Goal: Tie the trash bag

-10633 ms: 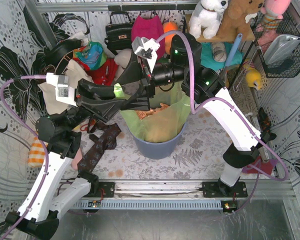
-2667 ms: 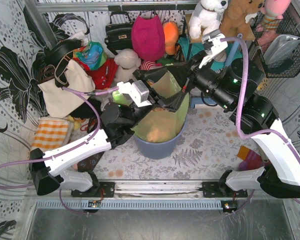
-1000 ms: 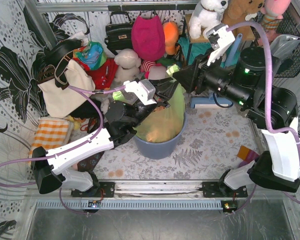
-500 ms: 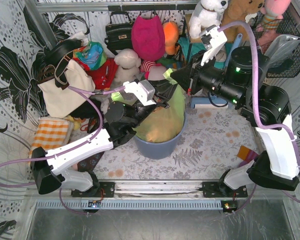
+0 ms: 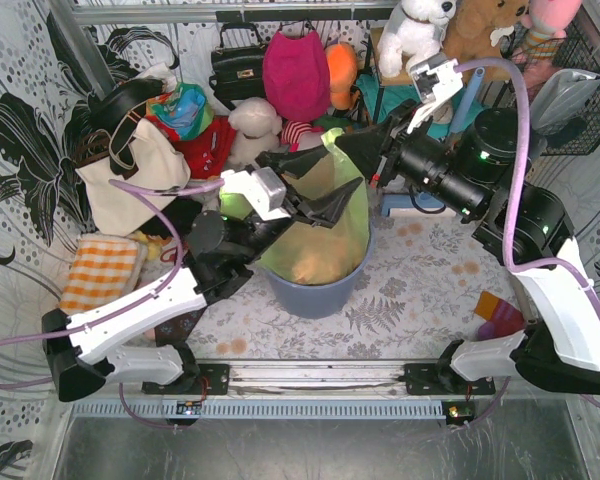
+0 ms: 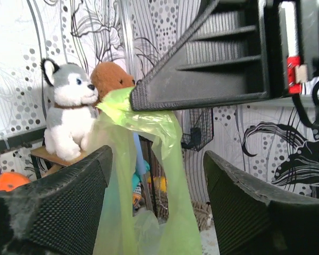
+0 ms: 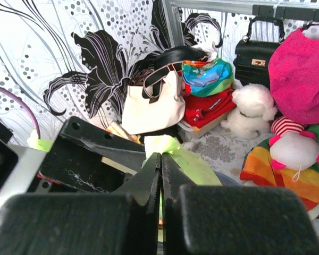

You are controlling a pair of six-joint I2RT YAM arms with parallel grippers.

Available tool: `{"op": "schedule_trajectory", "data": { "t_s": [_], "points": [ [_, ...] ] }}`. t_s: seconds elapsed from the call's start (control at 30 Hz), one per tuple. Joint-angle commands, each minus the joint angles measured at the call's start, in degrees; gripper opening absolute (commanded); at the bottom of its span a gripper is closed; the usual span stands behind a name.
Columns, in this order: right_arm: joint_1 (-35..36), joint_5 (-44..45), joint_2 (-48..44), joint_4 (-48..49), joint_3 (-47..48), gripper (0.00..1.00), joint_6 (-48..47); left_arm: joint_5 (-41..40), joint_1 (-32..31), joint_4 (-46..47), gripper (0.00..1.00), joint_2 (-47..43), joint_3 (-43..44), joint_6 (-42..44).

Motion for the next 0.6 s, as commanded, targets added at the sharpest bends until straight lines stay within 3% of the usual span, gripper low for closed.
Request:
{"op": "schedule_trajectory", "data": {
  "t_s": [0.0,0.33,0.57],
  "points": [
    [0.0,1.0,-1.5,4.7,-0.9,0.00,0.5,0.1,0.1,-0.9,0.83,-3.7,1.3,-0.4],
    [0.0,0.0,-2.4,5.2,-2.1,0.00,0.8,-0.4,0.1,1.9,0.98,-3.5,1.5,4.0],
    [0.0,-2.7,-2.7,5.1,-2.4,0.00,1.9,1.1,0.7,3.6,0.99,1.9,4.9,7.0]
  ]
}}
